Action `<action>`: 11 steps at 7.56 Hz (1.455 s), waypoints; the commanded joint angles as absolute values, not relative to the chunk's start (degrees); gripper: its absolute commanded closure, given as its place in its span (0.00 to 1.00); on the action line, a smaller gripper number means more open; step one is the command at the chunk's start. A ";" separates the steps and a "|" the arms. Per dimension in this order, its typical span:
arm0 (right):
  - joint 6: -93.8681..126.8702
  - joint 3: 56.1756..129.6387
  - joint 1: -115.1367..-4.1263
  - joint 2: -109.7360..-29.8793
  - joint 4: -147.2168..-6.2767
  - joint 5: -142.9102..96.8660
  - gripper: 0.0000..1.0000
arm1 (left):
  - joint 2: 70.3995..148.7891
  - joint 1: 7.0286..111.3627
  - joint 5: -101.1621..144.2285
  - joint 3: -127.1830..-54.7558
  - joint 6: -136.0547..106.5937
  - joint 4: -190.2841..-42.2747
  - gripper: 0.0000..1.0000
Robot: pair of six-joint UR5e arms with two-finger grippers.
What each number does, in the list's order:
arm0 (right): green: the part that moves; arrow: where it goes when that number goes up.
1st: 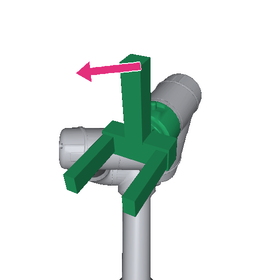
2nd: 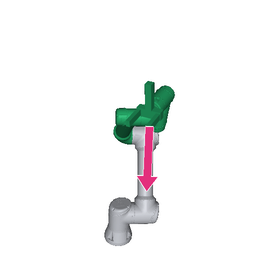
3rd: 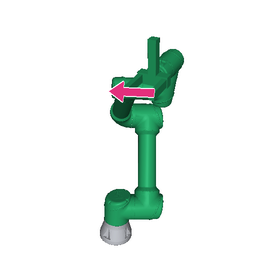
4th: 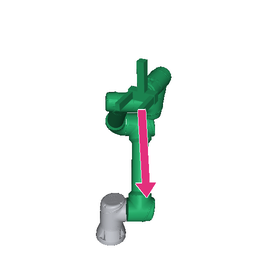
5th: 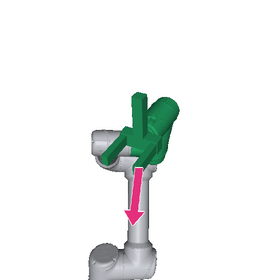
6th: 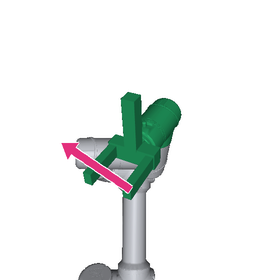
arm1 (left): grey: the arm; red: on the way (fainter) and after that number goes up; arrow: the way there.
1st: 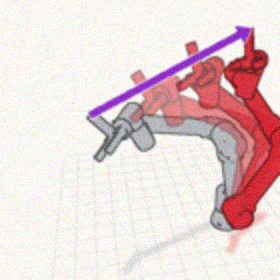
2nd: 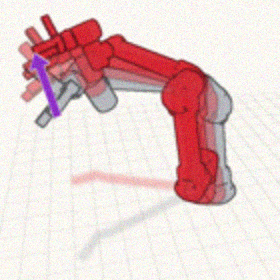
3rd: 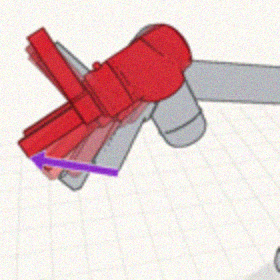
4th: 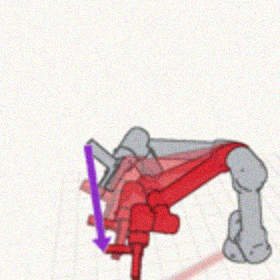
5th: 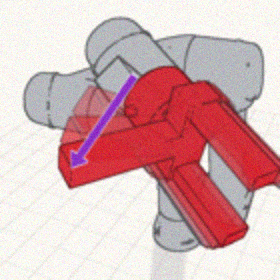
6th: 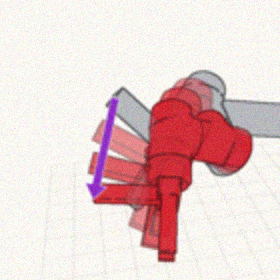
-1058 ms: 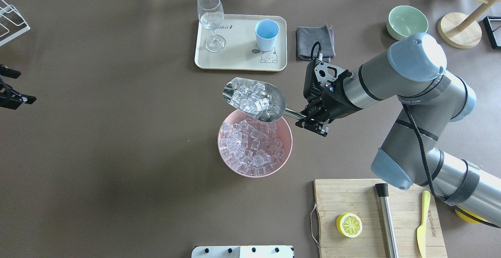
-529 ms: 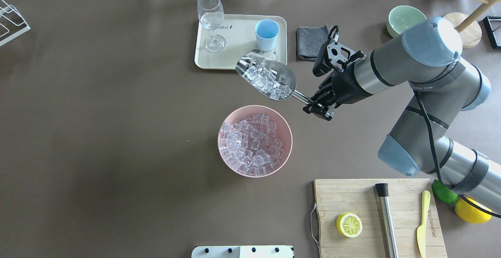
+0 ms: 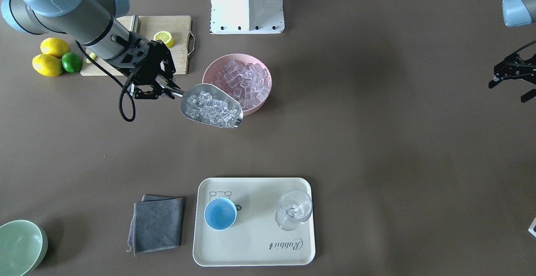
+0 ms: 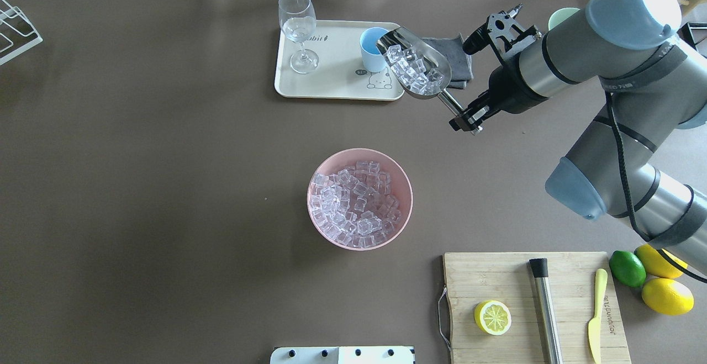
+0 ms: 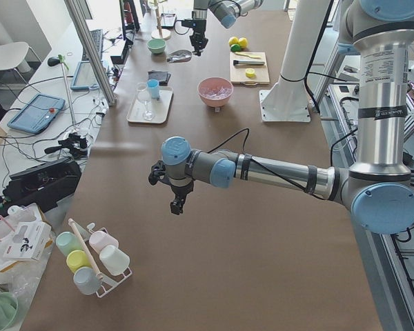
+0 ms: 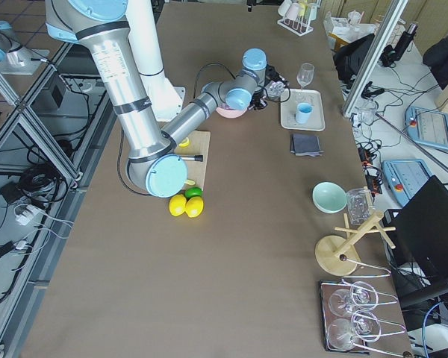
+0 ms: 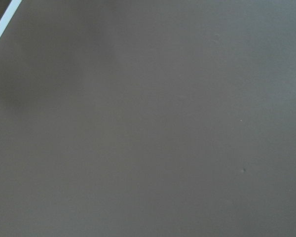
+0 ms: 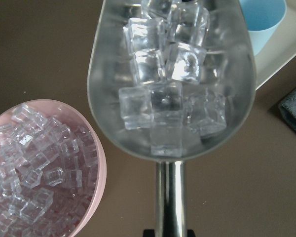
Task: Put ice in cup with scoop
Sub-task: 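Carry the ice-filled scoop with the right gripper to the light-blue cup on the tray, then tip the scoop over the light-blue cup to pour the ice in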
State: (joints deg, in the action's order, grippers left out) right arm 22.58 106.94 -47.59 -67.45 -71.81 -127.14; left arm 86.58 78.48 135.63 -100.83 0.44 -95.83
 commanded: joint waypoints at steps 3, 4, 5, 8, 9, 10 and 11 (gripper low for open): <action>34.28 105.65 -48.87 -54.59 -103.49 -119.63 1.00 | 86.22 86.04 135.00 -98.35 0.35 -84.46 0.01; 33.84 104.51 -48.87 -53.45 -105.88 -120.49 1.00 | 86.13 86.39 135.44 -98.44 0.26 -84.46 0.01; 30.44 99.98 -48.87 -48.65 -111.30 -121.28 1.00 | 85.78 88.05 135.70 -98.35 0.26 -84.46 0.01; 20.07 86.79 -48.87 -37.38 -121.88 -121.90 1.00 | 83.59 92.29 138.86 -97.22 0.35 -84.72 0.01; 14.56 83.44 -48.87 -33.70 -127.39 -122.69 1.00 | 83.50 92.29 138.87 -96.08 0.35 -84.47 0.01; 11.20 79.75 -48.87 -30.01 -131.88 -123.13 1.00 | 82.80 92.37 139.13 -93.80 0.44 -85.07 0.01; 8.81 76.67 -48.87 -27.27 -135.23 -124.27 1.00 | 83.84 92.63 139.04 -95.08 0.44 -85.08 0.01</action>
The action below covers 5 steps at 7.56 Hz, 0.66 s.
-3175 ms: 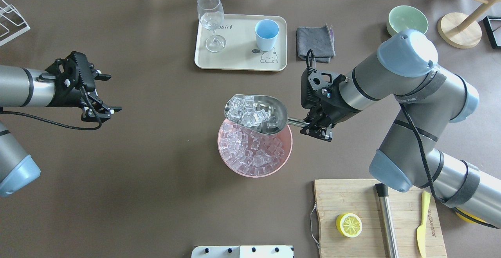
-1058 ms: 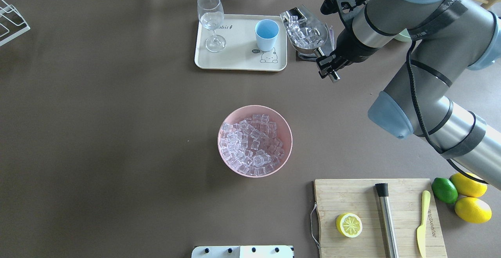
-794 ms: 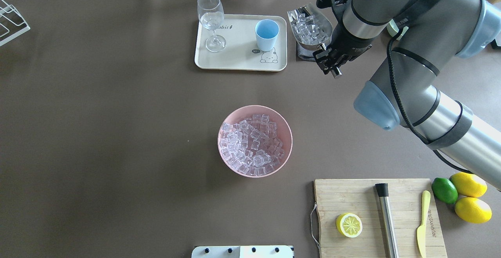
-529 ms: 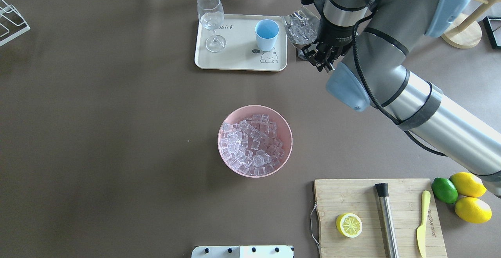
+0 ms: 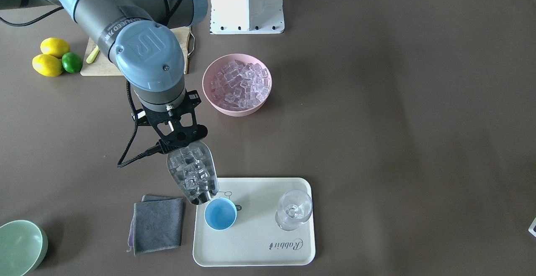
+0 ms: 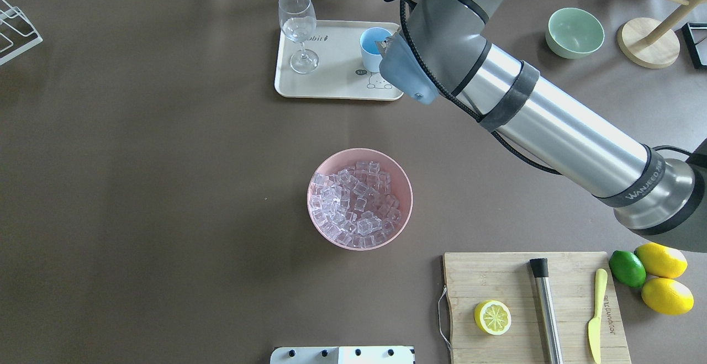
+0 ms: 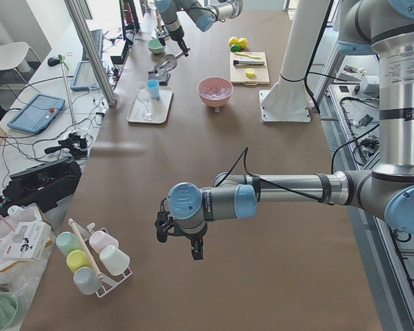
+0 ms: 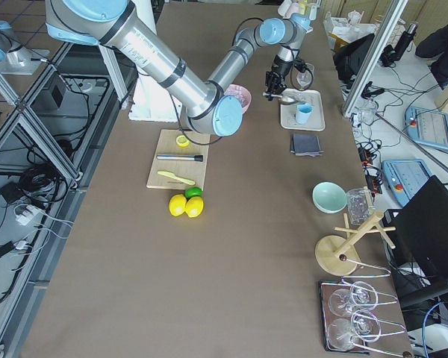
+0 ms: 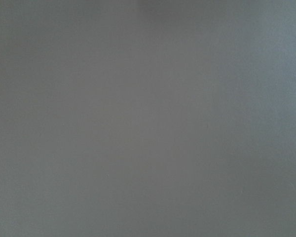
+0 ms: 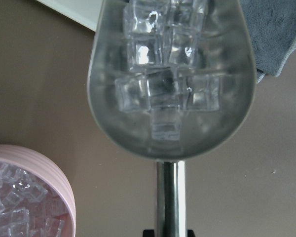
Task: Put ice in cup with scoop
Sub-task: 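Tip the scoop over the light-blue cup to pour the ice in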
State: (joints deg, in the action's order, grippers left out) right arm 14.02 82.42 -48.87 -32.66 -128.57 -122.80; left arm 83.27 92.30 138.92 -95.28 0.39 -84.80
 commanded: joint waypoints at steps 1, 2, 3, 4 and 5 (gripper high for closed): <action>5.92 73.42 -48.87 -24.64 -138.13 -124.28 1.00 | 84.11 92.64 138.43 -96.14 0.44 -85.08 0.01; 4.84 71.47 -49.04 -23.91 -138.25 -124.02 1.00 | 84.55 92.64 138.43 -96.50 0.35 -84.99 0.01; 4.23 71.28 -49.48 -23.91 -138.16 -123.67 1.00 | 85.07 92.55 138.43 -96.76 0.44 -85.08 0.01; 3.35 70.67 -50.35 -23.99 -138.08 -123.92 1.00 | 85.43 92.72 138.34 -96.94 0.44 -85.08 0.01; 3.25 70.58 -50.71 -24.34 -138.08 -123.93 1.00 | 85.43 92.99 138.34 -96.86 0.44 -85.43 0.01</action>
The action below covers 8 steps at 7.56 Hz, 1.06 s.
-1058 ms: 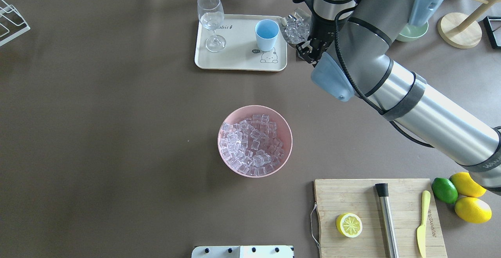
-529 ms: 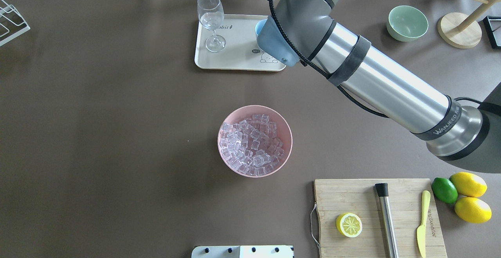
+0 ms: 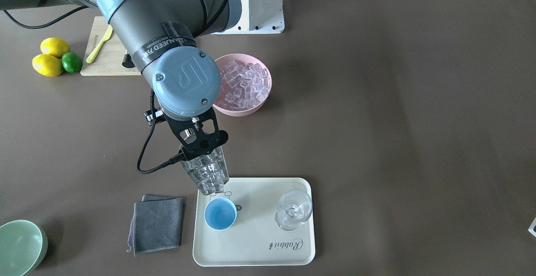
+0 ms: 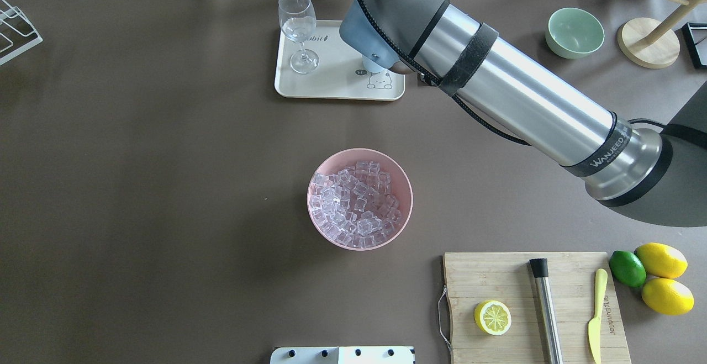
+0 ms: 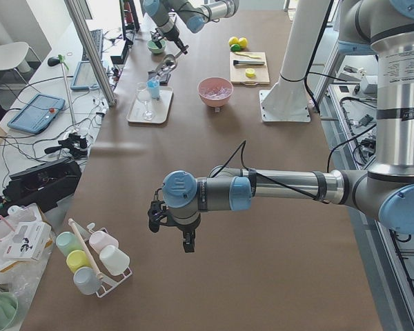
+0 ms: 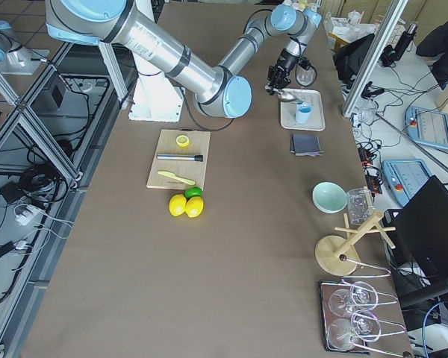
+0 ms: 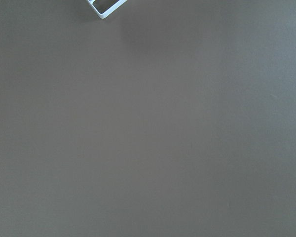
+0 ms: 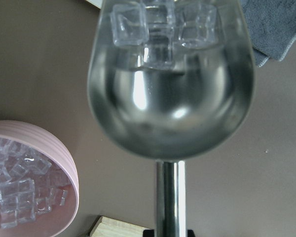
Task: Put ice in cup with scoop
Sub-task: 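Tip the scoop over the light-blue cup to pour the ice in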
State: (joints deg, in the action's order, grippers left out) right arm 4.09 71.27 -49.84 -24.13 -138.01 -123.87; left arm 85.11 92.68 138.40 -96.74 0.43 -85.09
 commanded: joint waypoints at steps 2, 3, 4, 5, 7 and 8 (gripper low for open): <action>3.25 70.58 -51.15 -24.52 -138.08 -124.10 1.00 | 85.17 93.16 138.34 -98.34 0.44 -86.13 0.01; 3.25 70.58 -51.15 -24.43 -138.08 -124.54 1.00 | 84.82 93.25 138.34 -99.05 0.44 -86.13 0.01; 3.25 70.66 -51.15 -24.43 -138.16 -124.71 1.00 | 84.73 93.25 138.34 -98.97 0.44 -86.05 0.01; 3.34 70.58 -51.15 -24.26 -138.25 -124.80 1.00 | 84.64 93.25 138.34 -98.96 0.44 -86.04 0.01; 3.34 70.66 -51.15 -24.26 -138.25 -124.98 1.00 | 84.64 93.16 138.34 -98.79 0.35 -86.05 0.01; 3.25 70.75 -51.15 -24.34 -138.25 -124.98 1.00 | 84.55 93.16 138.34 -98.79 0.35 -86.04 0.01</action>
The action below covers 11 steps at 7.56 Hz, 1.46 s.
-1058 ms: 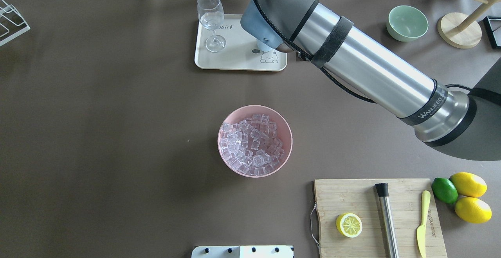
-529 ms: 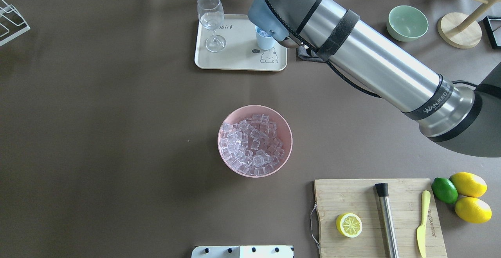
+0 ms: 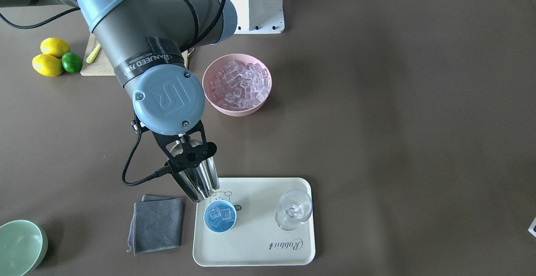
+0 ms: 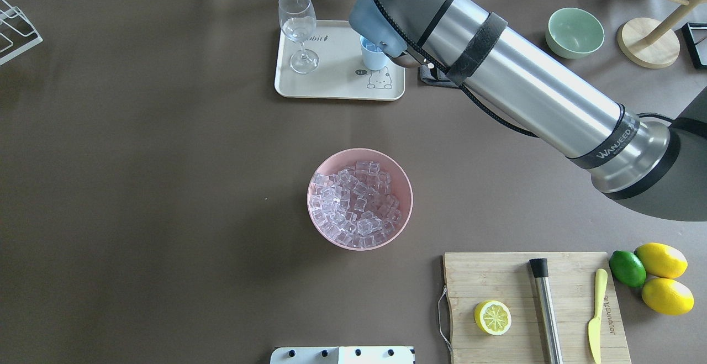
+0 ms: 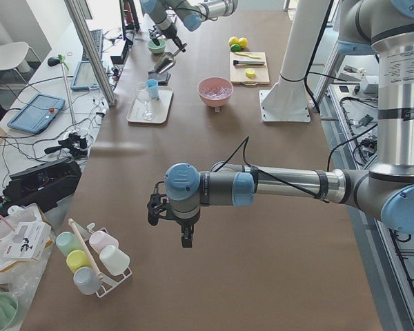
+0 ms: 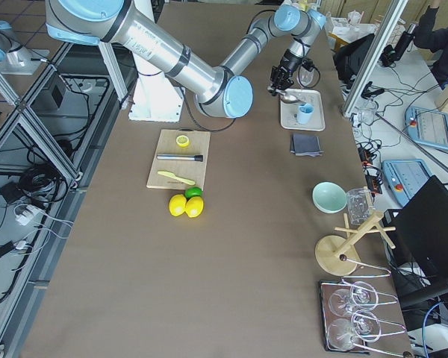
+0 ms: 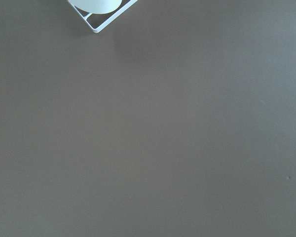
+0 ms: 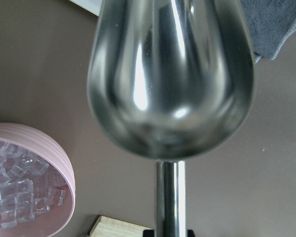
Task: Put ice in cup with scoop
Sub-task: 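Tip the scoop over the light-blue cup to pour the ice in, then carry the empty scoop with the right gripper back toward its spot near the cutting board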
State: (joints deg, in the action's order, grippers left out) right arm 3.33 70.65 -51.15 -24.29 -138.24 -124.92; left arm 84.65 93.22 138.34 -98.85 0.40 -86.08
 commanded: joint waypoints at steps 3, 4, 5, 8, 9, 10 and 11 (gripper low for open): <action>3.95 76.77 -51.15 -28.88 -138.08 -124.89 1.00 | 84.81 93.08 138.34 -99.31 0.35 -86.04 0.01; 4.22 85.17 -51.15 -34.75 -137.55 -125.24 1.00 | 84.64 93.08 138.34 -98.97 0.35 -86.04 0.01; 7.79 94.82 -51.15 -41.07 -137.29 -125.16 1.00 | 84.90 93.08 138.34 -99.05 0.35 -86.04 0.01; 16.76 114.30 -51.68 -58.57 -131.50 -124.63 1.00 | 84.55 93.25 138.51 -99.40 0.26 -85.96 0.01; 24.27 120.18 -51.68 -63.58 -128.35 -124.63 1.00 | 84.55 93.25 138.52 -99.32 0.35 -85.96 0.01; 28.00 123.02 -51.68 -67.46 -125.28 -124.63 1.00 | 84.55 93.25 138.52 -99.32 0.35 -85.87 0.01; 28.99 123.66 -51.85 -69.59 -123.50 -124.72 1.00 | 84.55 93.16 138.52 -99.32 0.35 -85.87 0.01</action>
State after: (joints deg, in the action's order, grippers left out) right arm 24.09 119.62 -51.65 -63.82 -127.69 -124.65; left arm 84.56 93.24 138.51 -99.33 0.34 -85.92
